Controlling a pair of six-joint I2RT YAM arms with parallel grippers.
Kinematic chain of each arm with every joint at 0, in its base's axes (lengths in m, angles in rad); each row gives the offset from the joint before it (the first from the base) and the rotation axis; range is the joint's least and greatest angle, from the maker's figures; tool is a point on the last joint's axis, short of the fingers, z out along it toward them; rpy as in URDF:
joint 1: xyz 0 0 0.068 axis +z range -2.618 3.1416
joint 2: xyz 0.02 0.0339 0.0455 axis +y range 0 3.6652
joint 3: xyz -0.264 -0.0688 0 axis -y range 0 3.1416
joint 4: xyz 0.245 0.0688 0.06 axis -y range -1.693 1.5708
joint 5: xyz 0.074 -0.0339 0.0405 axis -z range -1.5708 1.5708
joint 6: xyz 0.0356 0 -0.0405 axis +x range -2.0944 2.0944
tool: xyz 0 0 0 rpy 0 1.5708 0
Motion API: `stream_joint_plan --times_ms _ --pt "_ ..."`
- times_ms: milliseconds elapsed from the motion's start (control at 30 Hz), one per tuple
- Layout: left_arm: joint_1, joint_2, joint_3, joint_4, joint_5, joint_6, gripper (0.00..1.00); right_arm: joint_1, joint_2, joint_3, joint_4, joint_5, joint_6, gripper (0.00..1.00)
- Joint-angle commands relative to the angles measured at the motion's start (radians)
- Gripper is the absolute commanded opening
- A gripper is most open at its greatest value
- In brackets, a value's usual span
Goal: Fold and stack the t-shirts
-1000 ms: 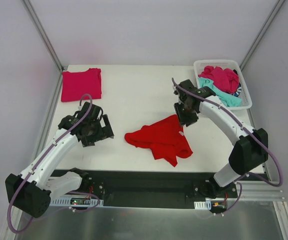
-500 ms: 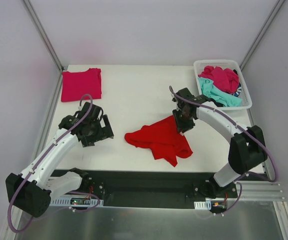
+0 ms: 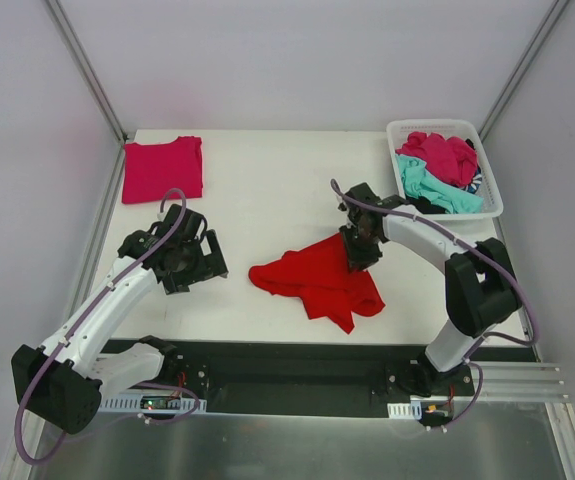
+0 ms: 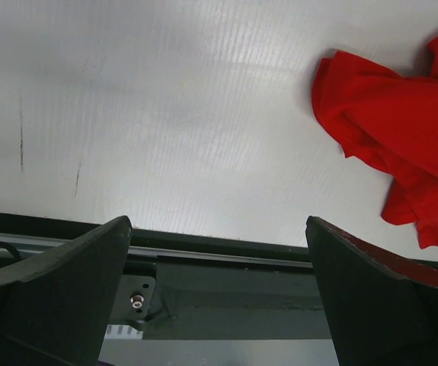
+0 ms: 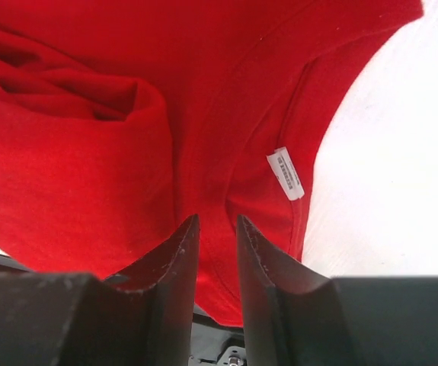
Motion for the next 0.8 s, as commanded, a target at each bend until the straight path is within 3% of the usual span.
stream_joint_plan --times_ms 0,367,467,567,633,767 --pt "-0.009 -0.002 0.004 -0.016 -0.027 0.013 0.99 0.007 0.025 -0.012 0.032 -0.027 0.010 0.29" --pt "-0.009 -0.003 0.010 -0.022 -0.030 0.016 0.99 0.006 0.090 -0.022 0.065 -0.043 0.000 0.27" --pt "-0.009 -0.005 0.013 -0.025 -0.029 0.014 0.99 0.006 0.091 -0.017 0.060 -0.044 0.002 0.15" --pt "-0.009 -0.005 0.015 -0.025 -0.029 0.013 0.99 0.007 0.087 -0.014 0.054 -0.060 0.008 0.13" --pt "-0.009 -0.006 0.012 -0.025 -0.029 0.013 0.99 0.007 0.076 -0.011 0.049 -0.066 0.013 0.01" --pt "-0.009 -0.006 0.010 -0.025 -0.026 0.013 0.99 0.013 0.046 0.024 0.013 -0.047 0.020 0.01"
